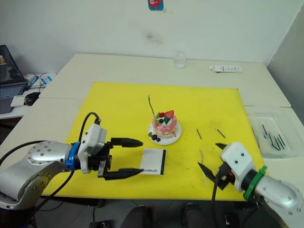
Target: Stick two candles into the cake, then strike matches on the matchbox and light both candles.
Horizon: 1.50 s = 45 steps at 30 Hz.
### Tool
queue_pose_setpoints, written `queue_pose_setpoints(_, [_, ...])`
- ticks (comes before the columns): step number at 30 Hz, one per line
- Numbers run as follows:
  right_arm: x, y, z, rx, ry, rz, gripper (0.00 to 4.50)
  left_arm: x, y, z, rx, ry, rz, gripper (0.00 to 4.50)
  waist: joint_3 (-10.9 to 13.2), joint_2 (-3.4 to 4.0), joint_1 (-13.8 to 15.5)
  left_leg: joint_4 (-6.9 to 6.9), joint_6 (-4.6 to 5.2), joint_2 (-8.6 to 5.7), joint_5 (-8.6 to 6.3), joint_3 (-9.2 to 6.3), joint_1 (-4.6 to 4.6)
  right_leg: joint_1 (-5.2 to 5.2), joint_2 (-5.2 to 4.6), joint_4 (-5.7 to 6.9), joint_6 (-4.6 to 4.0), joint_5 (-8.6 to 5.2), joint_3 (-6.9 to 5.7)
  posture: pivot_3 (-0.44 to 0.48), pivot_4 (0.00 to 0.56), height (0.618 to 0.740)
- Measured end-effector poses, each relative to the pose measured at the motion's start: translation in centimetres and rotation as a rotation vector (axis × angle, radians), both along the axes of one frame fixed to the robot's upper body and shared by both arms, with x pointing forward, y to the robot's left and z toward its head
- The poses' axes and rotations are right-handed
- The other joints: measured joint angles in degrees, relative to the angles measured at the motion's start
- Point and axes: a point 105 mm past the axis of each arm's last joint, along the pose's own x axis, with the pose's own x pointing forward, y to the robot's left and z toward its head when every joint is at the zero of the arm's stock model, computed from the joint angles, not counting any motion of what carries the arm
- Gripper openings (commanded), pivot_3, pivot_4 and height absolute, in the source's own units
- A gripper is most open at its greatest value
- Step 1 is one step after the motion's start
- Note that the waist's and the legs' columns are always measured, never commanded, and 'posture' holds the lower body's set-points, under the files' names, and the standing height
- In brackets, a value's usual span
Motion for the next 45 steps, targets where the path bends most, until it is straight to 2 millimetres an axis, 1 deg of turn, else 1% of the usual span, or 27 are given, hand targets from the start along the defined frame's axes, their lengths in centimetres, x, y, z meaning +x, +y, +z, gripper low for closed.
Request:
queue_pose_setpoints(2, [-0.6,-0.1,-1.1,0.004,0.039,-0.038,4.50,-0.5,-0.8,-0.3,-0.019,0.005,-0.033,4.47,0.0,0.01,0.0,0.01,0.00,0.01,0.00,0.00,0.03,0.00,0.00,0.02,-0.06,-0.01,0.00,0.000,0.150,0.740])
queue_pose_setpoints(7, [-1.4,0.3,-2.8,-0.001,0.082,-0.076,4.50,-0.8,-1.5,-0.7,-0.036,0.002,-0.058,4.47,0.0,0.01,-0.1,0.01,0.00,0.01,0.00,0.01,0.05,0.00,0.01,0.02,-0.24,-0.08,0.02,0.000,0.150,0.740])
queue_pose_setpoints(12, [-0.8,0.5,-3.5,0.028,0.066,-0.141,4.50,-0.8,-1.5,-1.1,-0.036,-0.014,-0.072,4.47,0.0,0.01,-0.1,-0.03,0.00,-0.01,0.00,0.04,0.02,-0.03,0.02,-0.01,-0.18,-0.05,0.03,0.000,0.150,0.740])
queue_pose_setpoints(18, [-0.3,0.9,-3.5,0.040,0.057,-0.160,4.50,-0.8,-1.7,-1.5,-0.037,-0.014,-0.081,4.47,0.0,0.01,-0.1,-0.07,0.00,0.02,0.00,0.02,0.01,-0.05,0.03,-0.01,-0.18,-0.06,0.00,0.000,0.150,0.740])
queue_pose_setpoints(26, [0.4,0.5,-3.9,0.006,0.104,-0.192,4.50,-0.8,-1.8,-1.9,-0.032,-0.014,-0.064,4.47,0.0,0.01,-0.1,-0.07,0.00,0.00,0.00,0.01,0.00,-0.05,0.03,-0.01,-0.18,-0.06,0.00,0.000,0.150,0.740])
queue_pose_setpoints(29, [0.2,0.6,-4.3,-0.003,0.133,-0.192,3.87,-0.7,-1.9,-1.9,-0.033,-0.016,-0.060,4.50,0.0,0.01,-0.1,-0.09,0.00,0.01,0.00,0.01,0.00,-0.05,0.03,-0.02,-0.19,-0.07,-0.01,0.000,0.150,0.740])
queue_pose_setpoints(30, [0.1,0.7,-4.5,-0.003,0.144,-0.189,3.56,-0.7,-2.0,-1.9,-0.037,-0.018,-0.057,4.50,0.0,0.01,-0.1,-0.09,0.00,0.01,0.00,0.01,0.00,-0.06,0.03,-0.02,-0.19,-0.07,-0.01,0.000,0.150,0.740])
queue_pose_setpoints(38, [-0.5,1.4,-4.9,0.003,0.190,-0.186,0.57,-0.5,-2.3,-1.6,-0.036,-0.028,-0.056,4.50,0.0,0.00,-0.1,-0.07,0.00,-0.02,0.00,0.01,0.00,-0.04,0.01,-0.02,-0.17,-0.06,0.00,0.000,0.150,0.740])
queue_pose_setpoints(40, [-0.5,1.5,-4.8,0.018,0.195,-0.196,0.04,-0.5,-2.3,-1.5,-0.036,-0.030,-0.053,4.50,0.0,0.00,-0.1,-0.07,0.00,-0.01,0.00,0.02,0.00,-0.04,0.01,-0.02,-0.17,-0.06,0.00,0.000,0.150,0.740])
queue_pose_setpoints(45, [-0.2,1.2,-4.2,0.067,0.204,-0.208,0.04,-0.3,-2.4,-1.3,-0.042,-0.036,-0.046,4.50,0.0,0.00,-0.1,-0.07,0.00,-0.01,0.00,0.01,0.00,-0.04,0.02,-0.02,-0.16,-0.05,0.00,0.000,0.150,0.740])
